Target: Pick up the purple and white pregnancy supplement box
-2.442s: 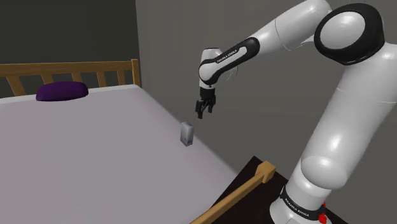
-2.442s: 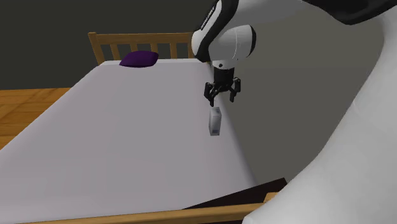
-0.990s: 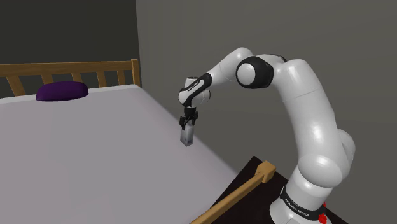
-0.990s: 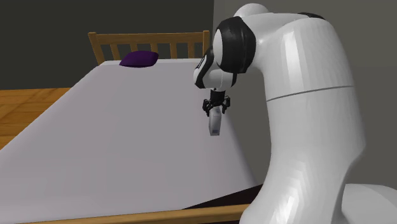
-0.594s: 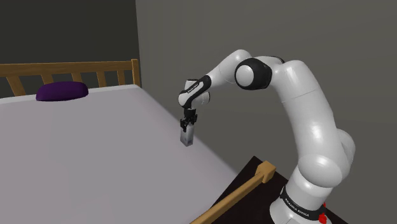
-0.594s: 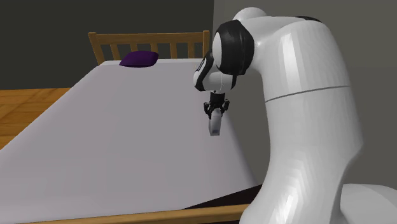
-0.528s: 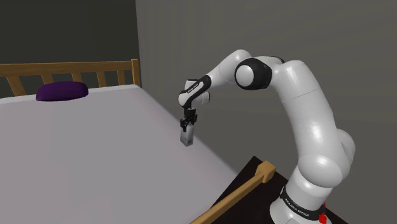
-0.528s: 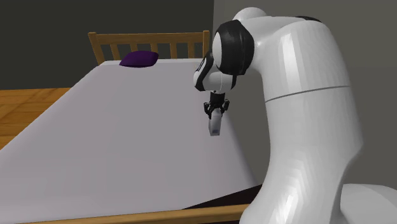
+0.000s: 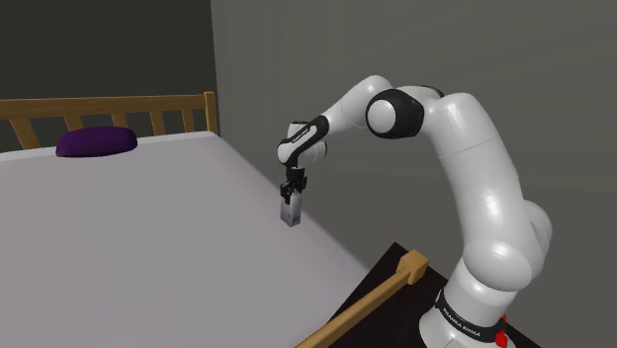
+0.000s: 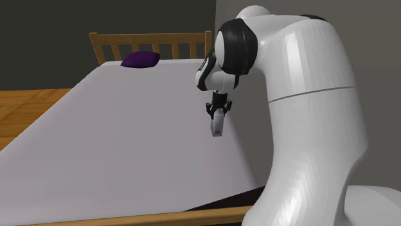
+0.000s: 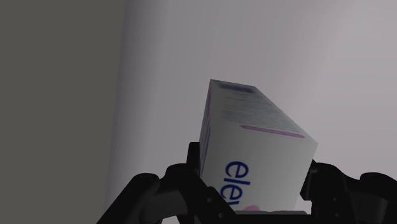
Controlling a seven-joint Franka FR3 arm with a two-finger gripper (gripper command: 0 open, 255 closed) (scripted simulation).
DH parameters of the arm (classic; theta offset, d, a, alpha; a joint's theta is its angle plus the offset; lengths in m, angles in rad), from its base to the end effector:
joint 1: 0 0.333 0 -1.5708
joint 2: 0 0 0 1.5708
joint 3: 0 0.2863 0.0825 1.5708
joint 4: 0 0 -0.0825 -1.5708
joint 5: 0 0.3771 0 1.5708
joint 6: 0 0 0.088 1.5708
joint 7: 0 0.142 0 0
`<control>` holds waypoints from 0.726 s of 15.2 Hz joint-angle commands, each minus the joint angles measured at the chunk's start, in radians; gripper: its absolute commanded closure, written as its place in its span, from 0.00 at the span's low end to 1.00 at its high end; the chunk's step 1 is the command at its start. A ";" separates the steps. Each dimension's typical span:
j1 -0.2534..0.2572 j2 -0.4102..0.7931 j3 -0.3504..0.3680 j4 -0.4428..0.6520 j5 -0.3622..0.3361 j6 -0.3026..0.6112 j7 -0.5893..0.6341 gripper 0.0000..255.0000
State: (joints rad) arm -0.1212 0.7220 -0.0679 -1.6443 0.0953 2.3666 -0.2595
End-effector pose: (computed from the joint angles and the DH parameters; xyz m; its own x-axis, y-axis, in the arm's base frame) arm 0.6517 -0.1186 0.1407 0.9998 0.0192 0.0078 0.0194 -0.9996 -0.0207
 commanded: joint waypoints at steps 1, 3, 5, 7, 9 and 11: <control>0.001 -0.016 -0.001 0.000 -0.002 -0.015 0.002 1.00; 0.002 -0.035 -0.002 -0.002 -0.003 -0.032 0.003 1.00; 0.003 -0.053 -0.004 -0.003 -0.005 -0.050 0.004 1.00; 0.004 -0.070 -0.005 -0.003 -0.007 -0.067 0.006 1.00; 0.005 -0.087 -0.006 -0.001 -0.008 -0.085 0.007 1.00; 0.006 -0.104 -0.008 0.001 -0.010 -0.104 0.008 1.00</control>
State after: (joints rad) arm -0.1156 0.6261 -0.0749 -1.6476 0.0861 2.2741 -0.2514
